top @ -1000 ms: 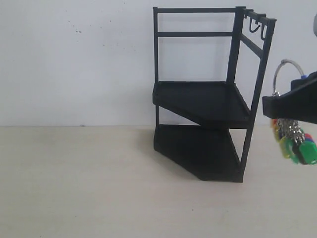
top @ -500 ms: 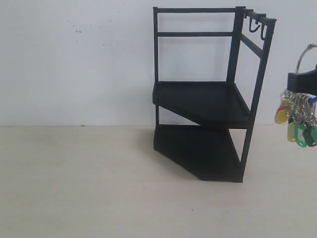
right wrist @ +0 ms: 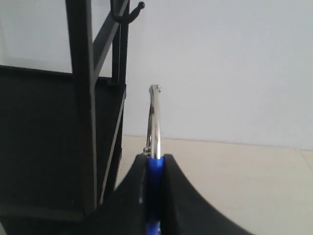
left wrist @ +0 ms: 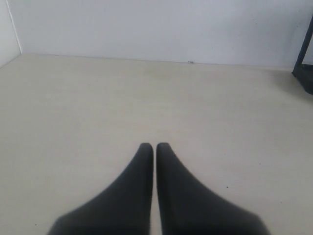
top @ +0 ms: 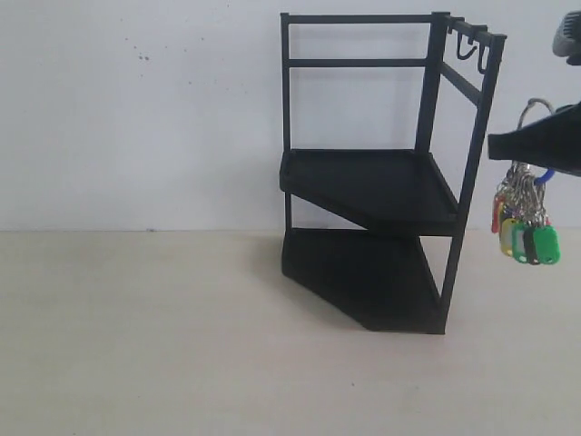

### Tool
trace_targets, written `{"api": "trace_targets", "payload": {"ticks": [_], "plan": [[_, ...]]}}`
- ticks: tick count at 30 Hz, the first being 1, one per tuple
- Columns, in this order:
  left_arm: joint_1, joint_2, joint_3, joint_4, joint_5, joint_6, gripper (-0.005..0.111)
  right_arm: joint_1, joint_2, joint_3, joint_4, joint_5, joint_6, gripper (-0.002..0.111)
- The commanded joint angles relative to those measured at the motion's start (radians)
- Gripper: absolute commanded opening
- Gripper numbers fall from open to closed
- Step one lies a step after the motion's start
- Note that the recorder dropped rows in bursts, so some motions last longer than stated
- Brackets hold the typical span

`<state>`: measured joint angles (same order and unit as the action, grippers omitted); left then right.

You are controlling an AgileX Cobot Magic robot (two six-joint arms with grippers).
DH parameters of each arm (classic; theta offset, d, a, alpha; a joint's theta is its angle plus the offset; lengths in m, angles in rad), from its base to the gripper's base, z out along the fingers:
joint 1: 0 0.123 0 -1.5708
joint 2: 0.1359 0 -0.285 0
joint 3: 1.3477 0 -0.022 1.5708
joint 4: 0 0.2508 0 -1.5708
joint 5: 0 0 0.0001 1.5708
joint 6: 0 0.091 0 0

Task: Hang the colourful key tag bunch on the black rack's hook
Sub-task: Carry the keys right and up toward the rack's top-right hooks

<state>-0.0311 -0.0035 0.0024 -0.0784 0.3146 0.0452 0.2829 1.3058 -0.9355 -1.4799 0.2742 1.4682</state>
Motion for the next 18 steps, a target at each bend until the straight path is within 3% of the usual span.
{"api": "trace_targets", "payload": {"ticks": [1, 10, 18], "plan": [[0.003, 0.004, -0.002, -0.007, -0.007, 0.000, 0.004, -0.006, 0.044, -0.096, -0.013, 0.026, -0.059, 0.000], [0.003, 0.004, -0.002, -0.007, -0.007, 0.000, 0.004, -0.052, 0.077, -0.193, -0.007, -0.002, -0.091, 0.000], [0.003, 0.004, -0.002, -0.007, -0.007, 0.000, 0.004, -0.256, 0.123, -0.194, 0.030, -0.378, -0.083, 0.000]]}}
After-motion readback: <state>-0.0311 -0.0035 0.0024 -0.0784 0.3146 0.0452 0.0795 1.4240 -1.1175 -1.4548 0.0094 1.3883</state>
